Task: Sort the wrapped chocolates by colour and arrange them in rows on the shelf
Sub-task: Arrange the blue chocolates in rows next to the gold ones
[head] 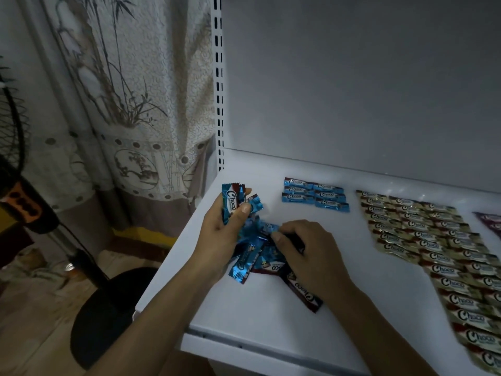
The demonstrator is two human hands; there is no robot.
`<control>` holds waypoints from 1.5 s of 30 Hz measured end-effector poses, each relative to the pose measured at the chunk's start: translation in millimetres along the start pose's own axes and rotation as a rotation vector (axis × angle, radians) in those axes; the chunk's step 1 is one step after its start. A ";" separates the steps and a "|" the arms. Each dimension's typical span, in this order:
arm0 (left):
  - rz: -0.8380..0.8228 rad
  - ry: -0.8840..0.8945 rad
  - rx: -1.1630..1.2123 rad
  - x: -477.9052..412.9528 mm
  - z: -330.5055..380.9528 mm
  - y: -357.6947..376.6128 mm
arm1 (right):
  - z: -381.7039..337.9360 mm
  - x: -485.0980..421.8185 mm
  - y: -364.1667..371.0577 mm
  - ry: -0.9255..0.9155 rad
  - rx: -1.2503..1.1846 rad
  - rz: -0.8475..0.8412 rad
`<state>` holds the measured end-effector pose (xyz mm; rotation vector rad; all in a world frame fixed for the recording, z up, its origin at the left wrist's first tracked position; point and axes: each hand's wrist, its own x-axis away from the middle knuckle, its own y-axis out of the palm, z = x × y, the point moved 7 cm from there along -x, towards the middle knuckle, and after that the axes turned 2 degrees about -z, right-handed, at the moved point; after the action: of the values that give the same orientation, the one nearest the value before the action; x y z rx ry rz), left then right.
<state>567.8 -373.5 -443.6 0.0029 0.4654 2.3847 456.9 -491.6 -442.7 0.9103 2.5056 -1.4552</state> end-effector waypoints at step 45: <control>0.202 0.045 0.020 -9.2 14.8 -2.7 | 5.2 -38.4 -34.5 0.261 -0.738 -0.161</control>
<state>578.4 -372.7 -429.6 0.0047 0.5319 2.5825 468.5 -525.4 -405.1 0.7896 2.9933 -0.3453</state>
